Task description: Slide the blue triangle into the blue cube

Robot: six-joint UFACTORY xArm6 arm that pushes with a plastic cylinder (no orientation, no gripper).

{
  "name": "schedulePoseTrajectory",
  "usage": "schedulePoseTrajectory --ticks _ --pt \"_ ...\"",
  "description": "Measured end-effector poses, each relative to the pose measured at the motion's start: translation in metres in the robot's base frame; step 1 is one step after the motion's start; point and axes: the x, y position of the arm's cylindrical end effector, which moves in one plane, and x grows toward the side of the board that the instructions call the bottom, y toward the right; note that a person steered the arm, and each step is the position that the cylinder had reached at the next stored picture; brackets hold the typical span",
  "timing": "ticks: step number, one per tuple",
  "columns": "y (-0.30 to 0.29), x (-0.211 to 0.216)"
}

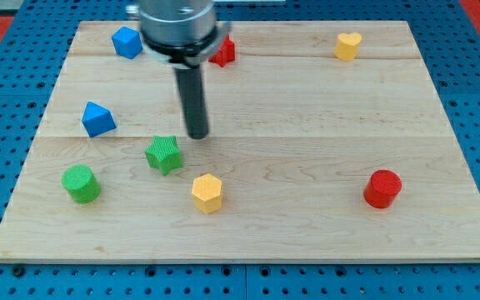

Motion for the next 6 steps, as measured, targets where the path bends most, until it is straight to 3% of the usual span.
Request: schedulePoseTrajectory --ticks 1,2,3,4,5,6 --pt "-0.016 0.025" --pt "-0.098 0.027" --pt "-0.132 0.027" --pt "-0.141 0.014" --pt "-0.191 -0.022" --pt "-0.140 -0.045"
